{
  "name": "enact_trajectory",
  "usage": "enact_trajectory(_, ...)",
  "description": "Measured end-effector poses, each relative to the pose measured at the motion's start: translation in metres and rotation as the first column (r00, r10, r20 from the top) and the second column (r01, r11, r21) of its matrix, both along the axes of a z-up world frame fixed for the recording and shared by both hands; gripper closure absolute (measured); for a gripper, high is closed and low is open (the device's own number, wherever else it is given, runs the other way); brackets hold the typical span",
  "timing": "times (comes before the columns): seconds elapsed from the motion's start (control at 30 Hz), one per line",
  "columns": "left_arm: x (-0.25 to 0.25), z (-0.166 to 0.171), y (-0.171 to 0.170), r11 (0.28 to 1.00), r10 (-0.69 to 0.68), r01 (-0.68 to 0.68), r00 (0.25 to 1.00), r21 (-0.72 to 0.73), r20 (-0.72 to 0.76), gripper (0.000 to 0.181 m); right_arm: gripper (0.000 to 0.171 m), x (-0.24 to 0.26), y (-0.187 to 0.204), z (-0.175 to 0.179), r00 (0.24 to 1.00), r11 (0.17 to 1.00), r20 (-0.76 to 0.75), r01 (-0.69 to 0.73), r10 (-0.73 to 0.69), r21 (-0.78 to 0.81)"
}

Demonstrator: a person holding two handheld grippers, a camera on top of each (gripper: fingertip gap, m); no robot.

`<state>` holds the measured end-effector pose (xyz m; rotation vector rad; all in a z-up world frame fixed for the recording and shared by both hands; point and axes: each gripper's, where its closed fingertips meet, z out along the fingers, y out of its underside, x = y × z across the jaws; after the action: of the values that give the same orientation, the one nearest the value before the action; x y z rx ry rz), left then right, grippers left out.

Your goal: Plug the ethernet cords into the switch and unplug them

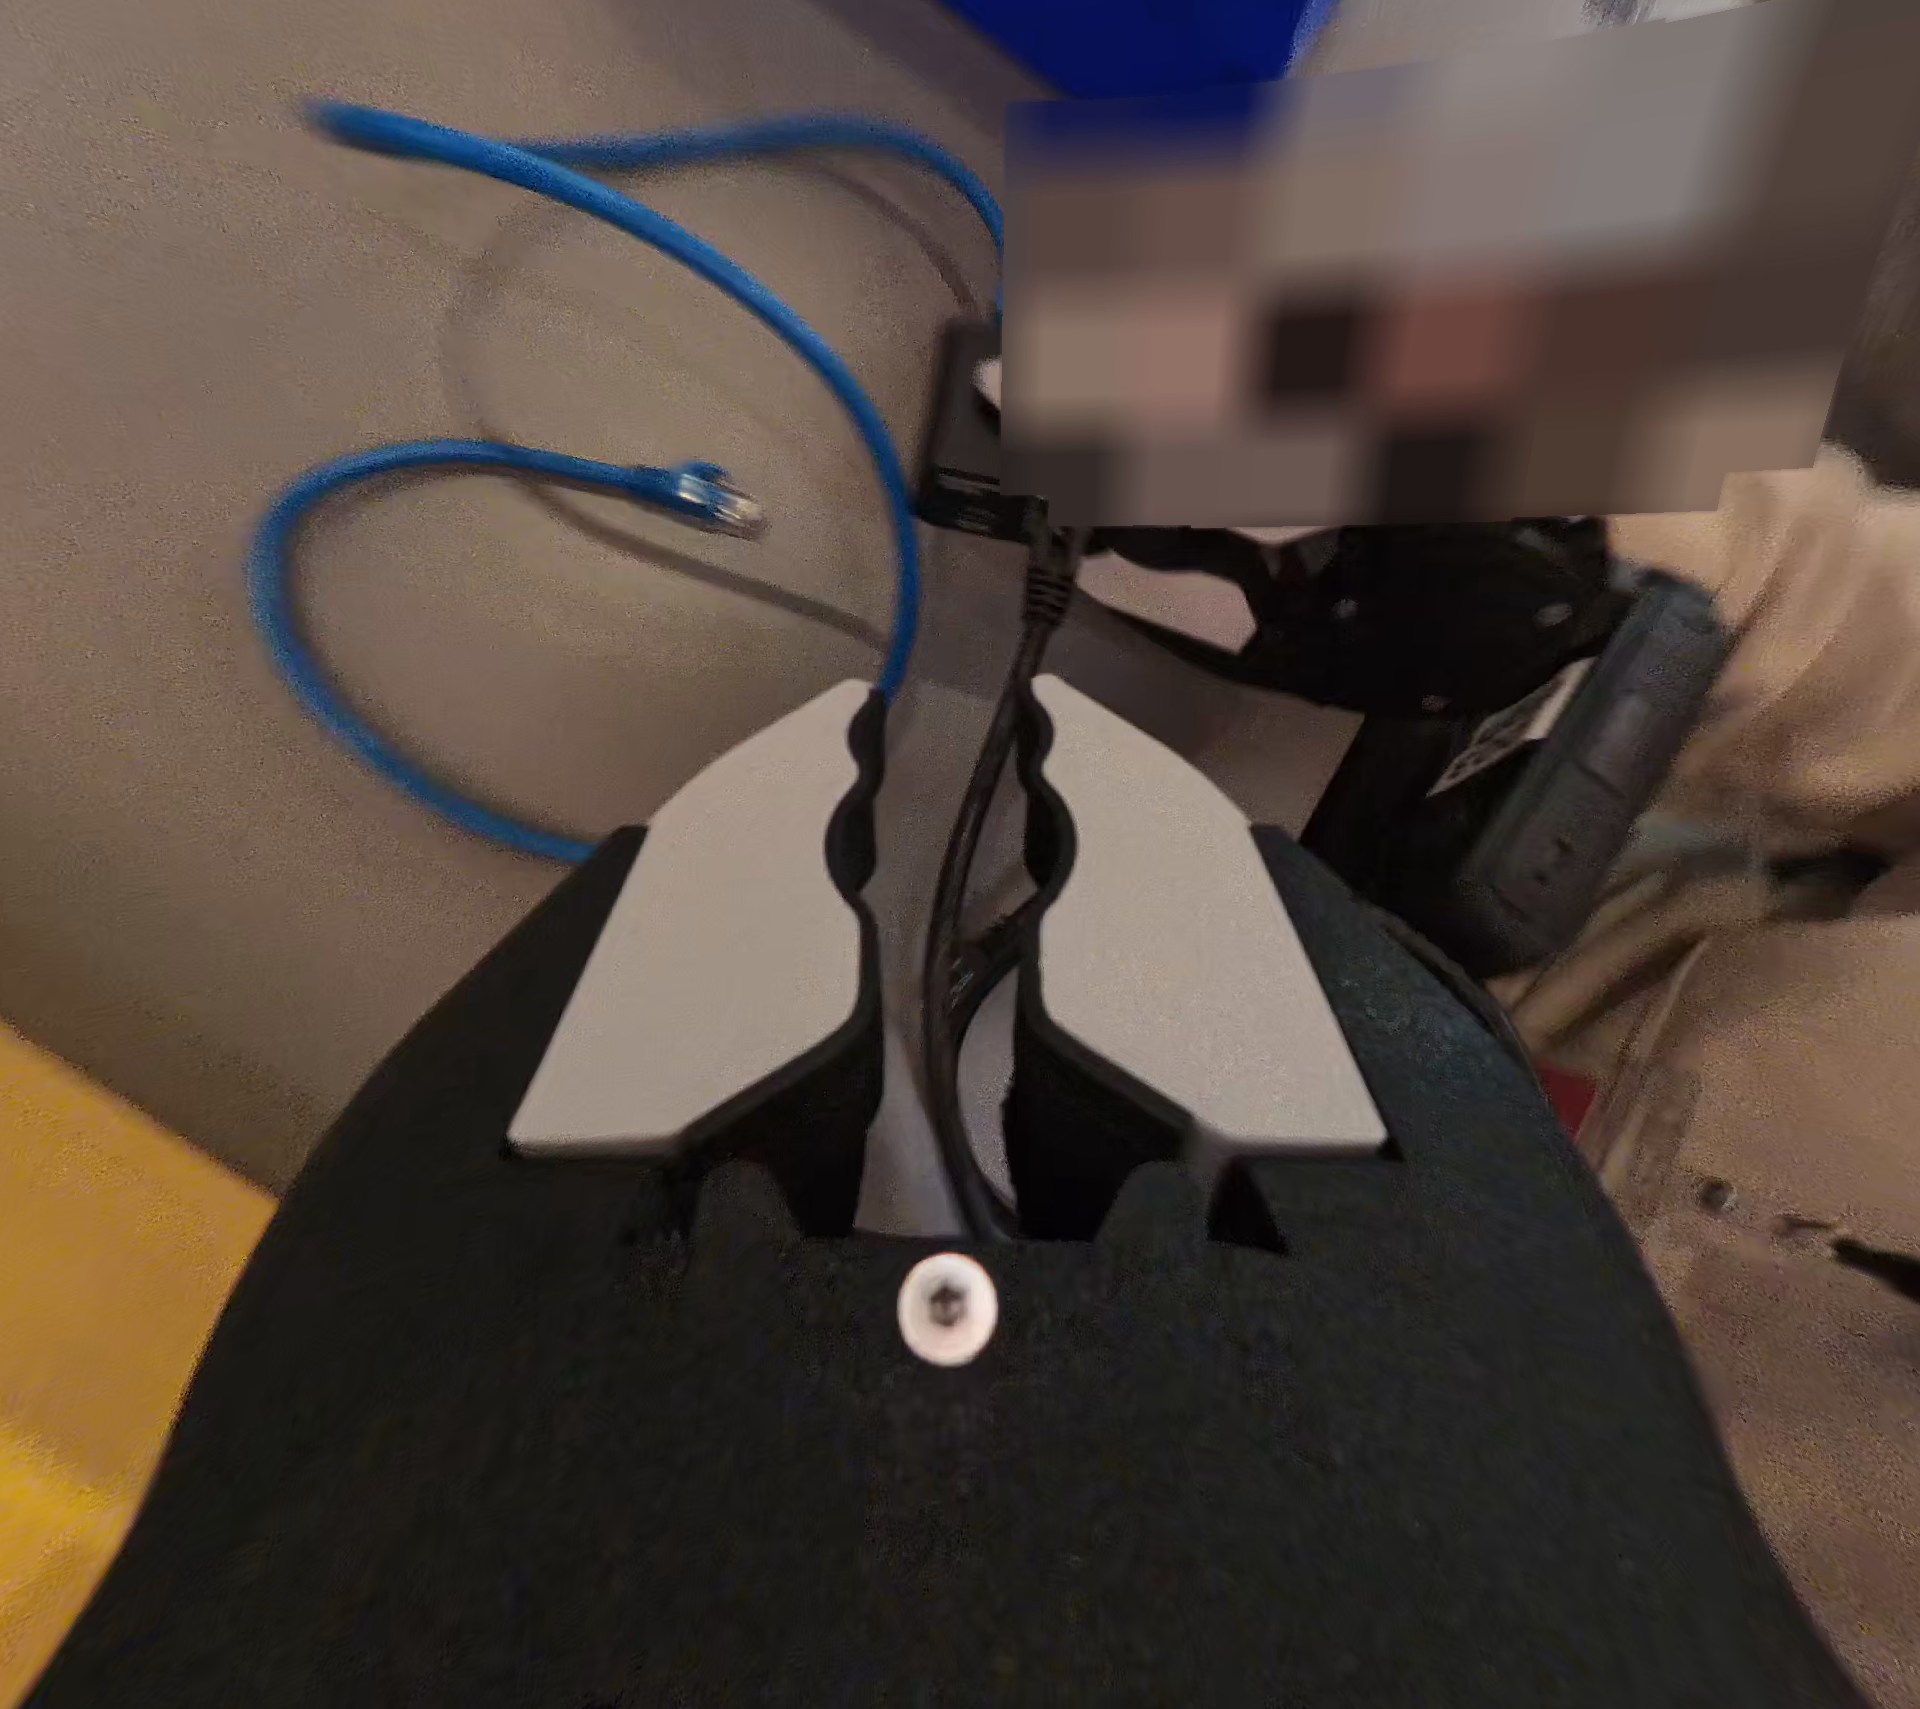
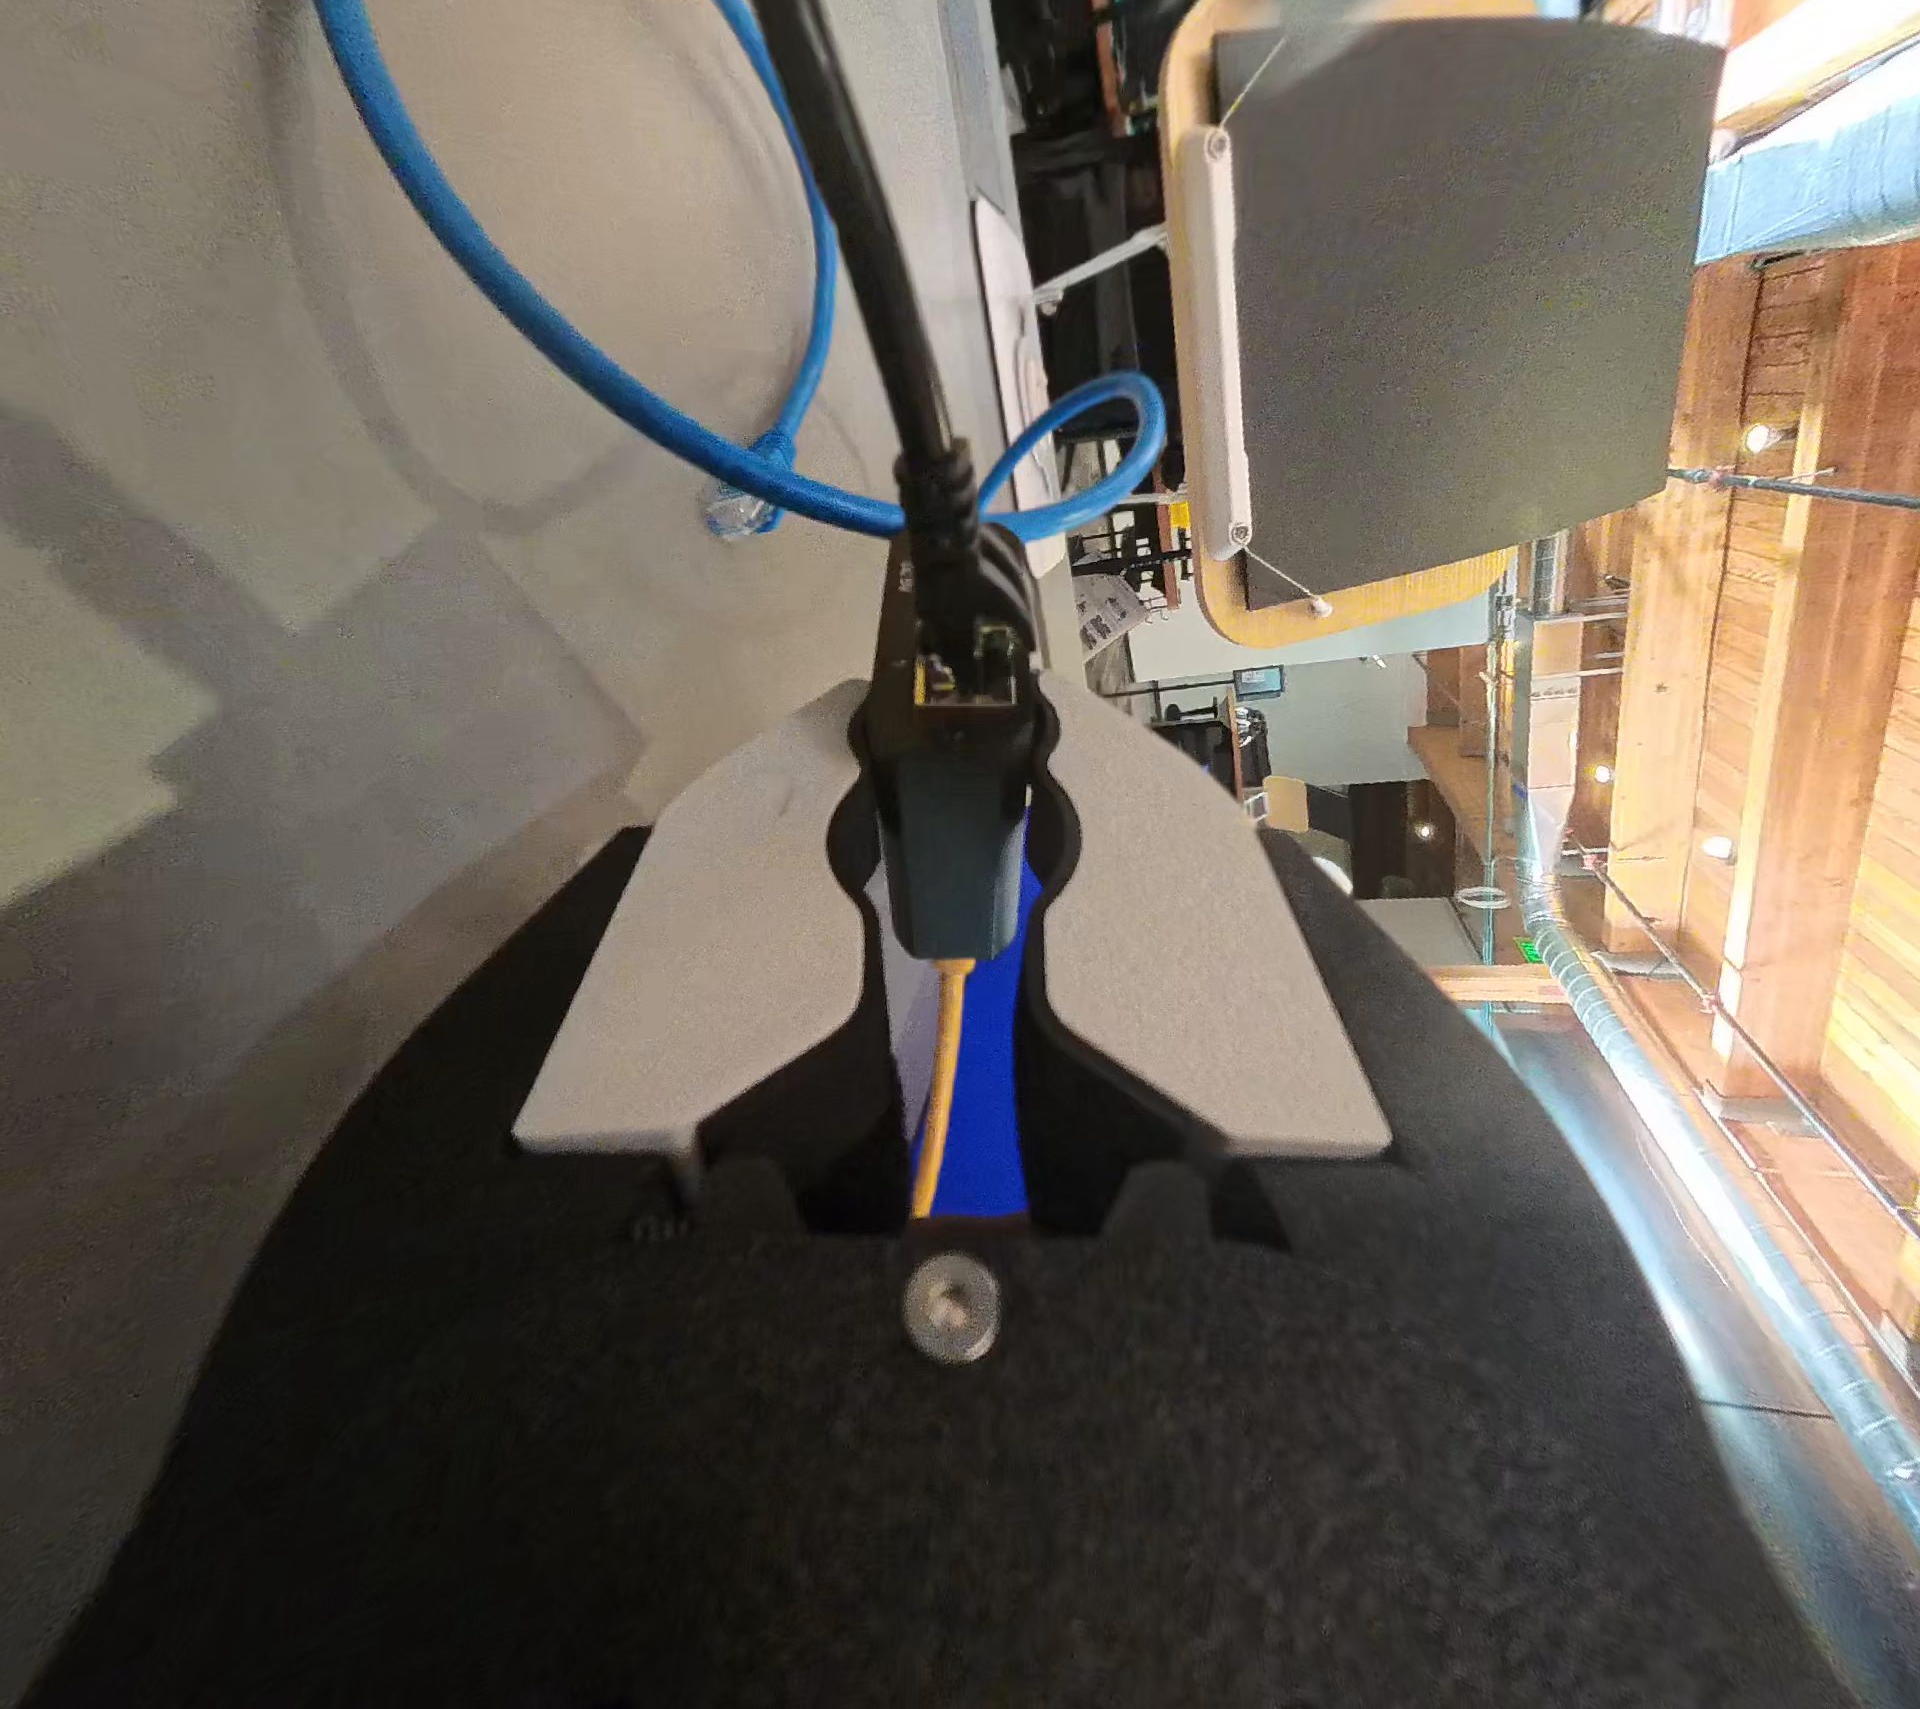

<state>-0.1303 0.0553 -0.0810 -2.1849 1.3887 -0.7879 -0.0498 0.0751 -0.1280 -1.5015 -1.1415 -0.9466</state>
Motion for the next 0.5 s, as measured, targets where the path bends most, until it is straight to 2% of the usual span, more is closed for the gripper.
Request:
enact_trajectory(0.07,-0.036,0.041,0.018,0.989,0.143,-0.149,0.964,0.009,0.225,0.154,0.147,0.001,0.001,0.000,1.000,1.000,-0.022,-0.006,0.005,-0.024)
enact_trajectory(0.13,-0.077,0.073,0.021,0.964,0.255,-0.260,0.856,-0.053,0.449,0.154,0.147,0.005,0.007,0.008,0.997,0.999,-0.077,0.001,-0.005,-0.044)
enact_trajectory(0.17,-0.098,0.077,0.020,0.947,0.311,-0.306,0.798,-0.098,0.515,0.154,0.147,0.009,0.012,0.016,0.994,0.999,-0.109,0.009,-0.015,-0.053)
enact_trajectory(0.23,-0.134,0.062,0.015,0.908,0.400,-0.397,0.725,-0.136,0.561,0.154,0.147,0.018,0.025,0.041,0.985,0.998,-0.169,0.026,-0.036,-0.062)
enact_trajectory(0.27,-0.147,0.044,0.012,0.887,0.435,-0.445,0.718,-0.122,0.543,0.154,0.147,0.023,0.033,0.057,0.979,0.997,-0.200,0.031,-0.045,-0.069)
enact_trajectory(0.33,-0.163,0.000,0.002,0.855,0.485,-0.513,0.743,-0.072,0.462,0.154,0.147,0.035,0.049,0.097,0.964,0.997,-0.258,0.044,-0.059,-0.066)
enact_trajectory(0.4,-0.165,-0.030,-0.013,0.853,0.490,-0.519,0.759,-0.056,0.430,0.157,0.147,0.049,0.063,0.144,0.953,0.998,-0.298,0.050,-0.060,-0.040)
enact_trajectory(0.5,-0.156,-0.041,-0.024,0.860,0.496,-0.496,0.762,-0.117,0.417,0.159,0.147,0.073,0.079,0.223,0.935,0.998,-0.351,0.059,-0.052,0.007)
